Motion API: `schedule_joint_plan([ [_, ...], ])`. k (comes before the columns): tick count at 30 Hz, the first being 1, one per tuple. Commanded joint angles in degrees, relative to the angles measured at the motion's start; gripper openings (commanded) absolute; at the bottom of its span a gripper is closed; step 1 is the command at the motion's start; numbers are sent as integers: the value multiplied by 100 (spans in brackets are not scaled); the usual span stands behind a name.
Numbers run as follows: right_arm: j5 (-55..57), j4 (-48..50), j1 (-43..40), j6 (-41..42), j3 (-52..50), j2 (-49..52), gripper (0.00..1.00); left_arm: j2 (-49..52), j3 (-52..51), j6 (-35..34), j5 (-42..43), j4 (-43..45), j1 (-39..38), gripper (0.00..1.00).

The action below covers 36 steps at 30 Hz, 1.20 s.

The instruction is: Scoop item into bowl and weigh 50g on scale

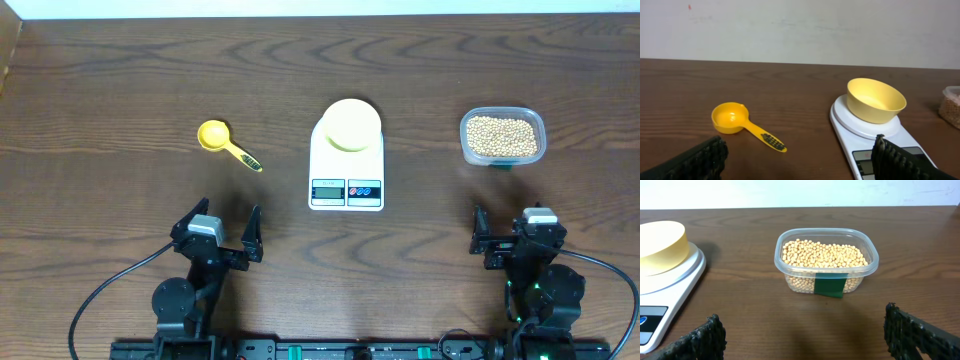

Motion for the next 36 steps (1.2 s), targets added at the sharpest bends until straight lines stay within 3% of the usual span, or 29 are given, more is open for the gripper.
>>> schedule_joint_plan([
  [1,46,50,-33,79,-31,-28,99,-11,-170,-214,221,-70,31,94],
  [4,46,358,-33,79,-28,-28,99,129,-170,-673,219,-63,31,94],
  [7,46,1029,-33,79,-13,-28,99,199,-160,-1727,221,-42,33,94],
  [9,188,1285,-33,79,74,-28,99,199,-92,-1945,269,-33,31,94],
  [18,748,1128,-33,-68,1556,992,99,452,885,-1342,503,516,33,94],
  [27,367,1128,-33,-614,3965,3659,99,2868,3200,-568,675,514,31,94],
  [30,-17,1123,-33,-614,4758,4588,99,3941,4216,-544,649,490,33,94],
  [33,-1080,1119,-33,-612,5307,5324,99,4822,5003,-544,555,282,33,94],
  [36,-2190,1362,-33,-610,5429,5740,99,5495,5563,-540,-94,-339,33,94],
])
